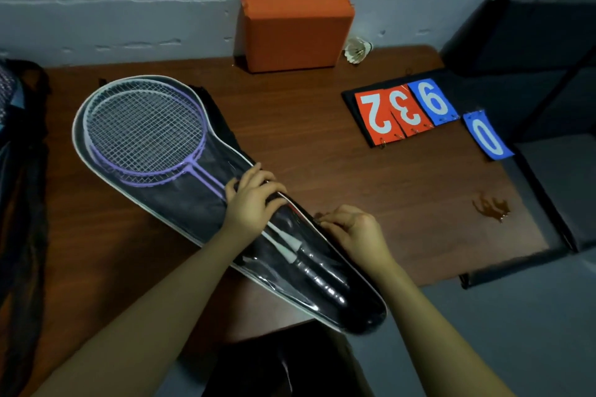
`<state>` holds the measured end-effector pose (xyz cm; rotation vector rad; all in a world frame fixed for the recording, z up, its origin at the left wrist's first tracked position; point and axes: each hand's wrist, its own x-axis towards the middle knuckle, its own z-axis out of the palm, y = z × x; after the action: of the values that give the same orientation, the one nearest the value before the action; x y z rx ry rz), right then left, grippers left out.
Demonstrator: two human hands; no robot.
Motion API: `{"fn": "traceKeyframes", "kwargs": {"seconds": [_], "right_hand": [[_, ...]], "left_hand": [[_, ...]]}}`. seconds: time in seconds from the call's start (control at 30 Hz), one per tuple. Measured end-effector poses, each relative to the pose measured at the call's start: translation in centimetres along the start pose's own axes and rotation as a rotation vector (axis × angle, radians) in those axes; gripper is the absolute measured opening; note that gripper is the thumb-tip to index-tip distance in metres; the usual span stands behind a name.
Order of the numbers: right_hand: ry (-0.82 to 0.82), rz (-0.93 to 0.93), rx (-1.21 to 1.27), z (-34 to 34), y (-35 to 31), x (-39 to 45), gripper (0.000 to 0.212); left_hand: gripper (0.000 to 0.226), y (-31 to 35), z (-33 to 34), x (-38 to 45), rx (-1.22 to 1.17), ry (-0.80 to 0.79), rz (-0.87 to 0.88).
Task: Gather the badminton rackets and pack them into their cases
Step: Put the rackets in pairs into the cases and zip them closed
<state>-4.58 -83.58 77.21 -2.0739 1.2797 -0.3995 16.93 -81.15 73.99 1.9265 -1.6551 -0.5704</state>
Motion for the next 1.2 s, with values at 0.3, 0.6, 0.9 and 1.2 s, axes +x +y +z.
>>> {"fn": "traceKeyframes", "kwargs": {"seconds": [0.3,0.6,0.9,1.2], "right_hand": [[-0.058,0.092,0.036,-2.9,5.1,-5.5,0.010],[-0.120,0.005,0.043,-3.1,6.3,-6.7,0.012],[-0.114,-0.079,-0.036,-3.4,7.7,-8.1,0.011],[-0.120,-0.075,0.031,-3.8,11.2,-13.8,0.006]], "left_hand": [[0.025,1.8,1.0,0.1,0.235,-0.003,-0.149],[0.036,8.7,6.6,-7.8,0.325,-0.134,0.137],[0.018,10.4,7.9,-6.9,0.240,-0.127,-0.086],[0.026,10.3,8.1,-6.2,0.330,-0.214,-0.105]]}}
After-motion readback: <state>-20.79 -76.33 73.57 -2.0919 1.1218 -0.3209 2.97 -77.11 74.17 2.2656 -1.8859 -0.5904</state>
